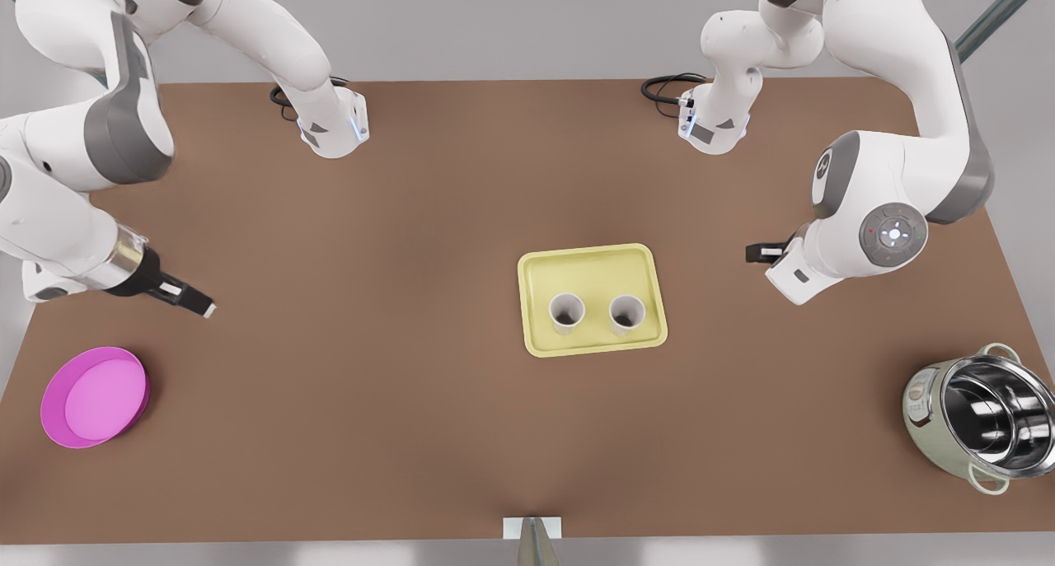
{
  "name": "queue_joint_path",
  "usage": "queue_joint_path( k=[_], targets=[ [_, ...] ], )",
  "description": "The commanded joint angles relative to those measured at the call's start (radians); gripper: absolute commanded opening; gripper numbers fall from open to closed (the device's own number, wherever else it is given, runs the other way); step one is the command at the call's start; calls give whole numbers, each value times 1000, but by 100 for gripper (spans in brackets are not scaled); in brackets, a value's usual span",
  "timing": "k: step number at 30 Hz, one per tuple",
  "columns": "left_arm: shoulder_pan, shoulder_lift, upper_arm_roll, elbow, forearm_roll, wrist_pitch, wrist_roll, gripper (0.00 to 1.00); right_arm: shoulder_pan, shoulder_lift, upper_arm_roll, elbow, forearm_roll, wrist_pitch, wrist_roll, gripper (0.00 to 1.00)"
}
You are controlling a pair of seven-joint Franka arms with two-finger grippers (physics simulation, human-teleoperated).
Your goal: Use both arms to respectively pick up the white IKEA cups from the middle-left and middle-right positions, then place the white IKEA cups onto the middle-middle tray, ensuring that the cups remain upright and do not tip over
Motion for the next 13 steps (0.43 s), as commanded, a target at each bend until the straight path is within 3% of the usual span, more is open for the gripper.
queue_joint_path(
  k=[1, 2, 3, 5, 13],
  targets=[
    [0, -1, 0, 0, 0, -18, 74, 100, 427, -101, -545, 126, 135, -277, -596, 100],
    [-2, -1, 0, 0, 0, -18, 72, 100, 631, -187, -854, 71, 292, -256, -616, 100],
    [-2, -1, 0, 0, 0, -20, 72, 100, 632, -276, -853, -59, 304, -178, -615, 100],
    [-2, -1, 0, 0, 0, -18, 72, 100, 629, -270, -854, -142, 307, -85, -602, 100],
    [9, 22, -15, 54, 2, -106, 74, 100, 615, -274, -851, -139, 306, -82, -612, 100]
  ],
)
